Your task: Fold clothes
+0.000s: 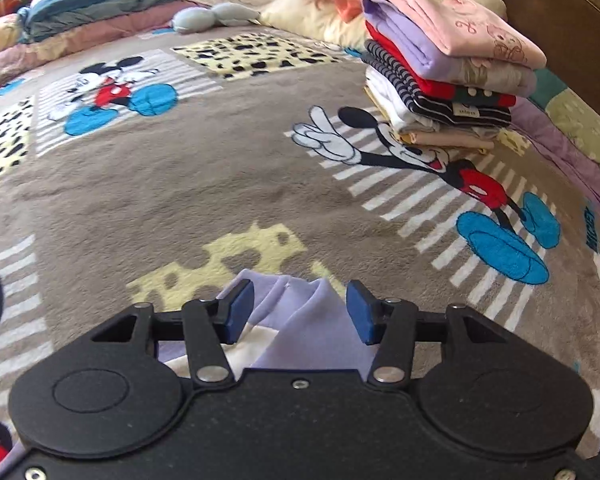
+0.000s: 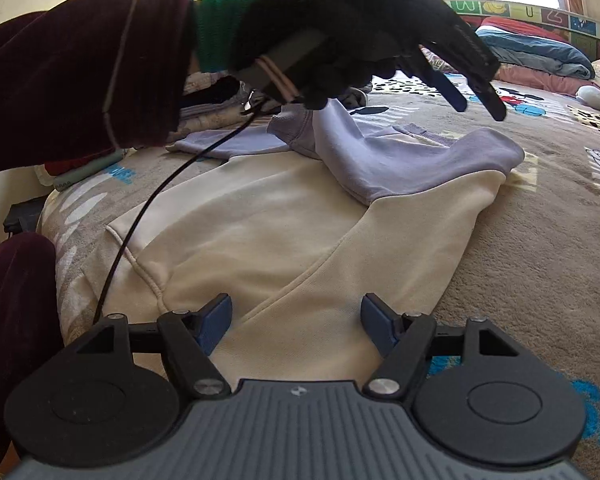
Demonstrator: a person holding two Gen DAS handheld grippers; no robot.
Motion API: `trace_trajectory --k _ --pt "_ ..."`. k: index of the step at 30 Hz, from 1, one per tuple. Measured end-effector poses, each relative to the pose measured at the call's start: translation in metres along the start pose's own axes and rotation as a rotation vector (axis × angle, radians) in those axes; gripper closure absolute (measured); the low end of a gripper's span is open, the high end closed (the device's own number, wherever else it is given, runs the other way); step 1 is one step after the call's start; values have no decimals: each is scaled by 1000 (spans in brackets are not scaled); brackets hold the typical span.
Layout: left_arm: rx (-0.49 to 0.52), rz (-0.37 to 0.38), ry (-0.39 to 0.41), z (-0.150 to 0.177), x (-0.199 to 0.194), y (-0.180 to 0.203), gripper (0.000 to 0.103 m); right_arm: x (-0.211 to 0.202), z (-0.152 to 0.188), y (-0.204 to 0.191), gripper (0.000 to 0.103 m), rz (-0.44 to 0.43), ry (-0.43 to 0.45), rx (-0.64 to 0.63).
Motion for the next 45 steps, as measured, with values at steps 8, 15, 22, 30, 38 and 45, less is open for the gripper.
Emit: trace_trajectory --k 8,15,22,30,38,45 --pt "131 123 -136 14 17 20 101 -3 0 3 29 -48 22 44" --pt "-354 233 4 9 20 -9 103 -6 3 3 28 -87 28 100" --pt "-411 170 -8 11 31 -23 103 -6 7 0 27 -100 38 138" --pt "-495 -39 124 20 -41 -99 98 -6 6 -1 27 -98 41 145" --pt "-695 -238 216 116 -144 -200 56 -32 -9 14 27 -133 116 205" --pt "-814 -147 132 167 -115 -205 56 -37 -35 38 27 -85 212 215"
Point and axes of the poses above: each gripper's, at about its wrist camera, not at the fingertips, and x roughly the way its jaws point, y to its right, z to its underside, the point moved 10 cm from there along x, roughly the way its jaws point, and after that the axes turned 15 degrees about -z, right-handed, at the moved point
